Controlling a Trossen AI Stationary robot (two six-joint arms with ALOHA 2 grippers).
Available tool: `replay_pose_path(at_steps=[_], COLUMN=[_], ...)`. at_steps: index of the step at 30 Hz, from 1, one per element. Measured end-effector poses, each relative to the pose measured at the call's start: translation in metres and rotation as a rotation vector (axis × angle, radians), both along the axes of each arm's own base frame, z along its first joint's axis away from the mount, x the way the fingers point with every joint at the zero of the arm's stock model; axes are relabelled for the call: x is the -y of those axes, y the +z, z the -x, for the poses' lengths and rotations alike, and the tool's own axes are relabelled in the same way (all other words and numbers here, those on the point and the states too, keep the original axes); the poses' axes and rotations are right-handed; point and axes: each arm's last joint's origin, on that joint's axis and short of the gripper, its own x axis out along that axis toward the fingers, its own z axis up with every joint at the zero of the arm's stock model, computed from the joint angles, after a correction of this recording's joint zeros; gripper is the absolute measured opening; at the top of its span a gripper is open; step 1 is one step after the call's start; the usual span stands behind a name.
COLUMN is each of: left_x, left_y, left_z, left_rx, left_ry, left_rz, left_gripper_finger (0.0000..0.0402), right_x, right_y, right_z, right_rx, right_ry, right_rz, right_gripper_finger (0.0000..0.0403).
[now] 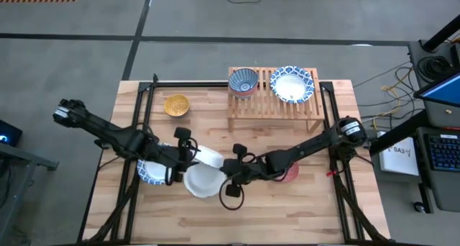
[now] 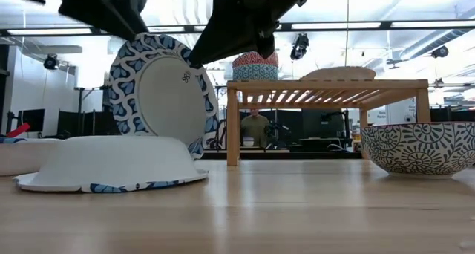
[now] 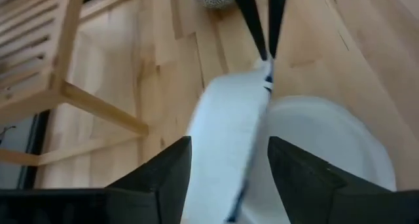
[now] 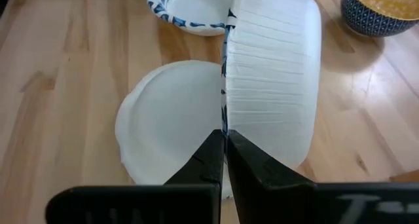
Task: Place and stack bowls onto a shelf
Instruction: Stack the white patterned bowl on top of the white patterned bowl on the shelf
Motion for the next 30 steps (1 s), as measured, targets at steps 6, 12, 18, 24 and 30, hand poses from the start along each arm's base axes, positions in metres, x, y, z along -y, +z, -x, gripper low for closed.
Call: replay_pose_path(at_steps=[6,12,18,24,30], left_x=[-0.002,-0.006,-0.009,-0.010,-0.007], left_y=[-0.015,-0.012,0.001,0.008,0.013], left_z=[-0.002,-0.004,-0.007,-0.011,-0.015], left_rx=[0.067,0.124,0.221,0.278,0.311], left_ry=[0.063,0.168,0.298,0.338,0.262], left_rz=[-0.048,-0.106,-0.076,-0.019,0.028], left_gripper_finger=[0.0126,0.0012,0.0001,0.0000,0.0000], right_x=[0.001,0.002,0.010,0.015,0.022], right_y=[0.000,0.003,0.031,0.054,0.056], right_z=[0.000,0.000,0.014,0.029,0.029], right_rx=[0.002,0.007,-0.001,0.039,0.058], right_ry=[-0.005,-0.028,-0.145,-0.212,-0.282], right_rz=[-0.004,0.028,0.076,0.049,0.104], right_gripper_finger=[0.0008,0.0037,0.0113,0.0181,0.0202])
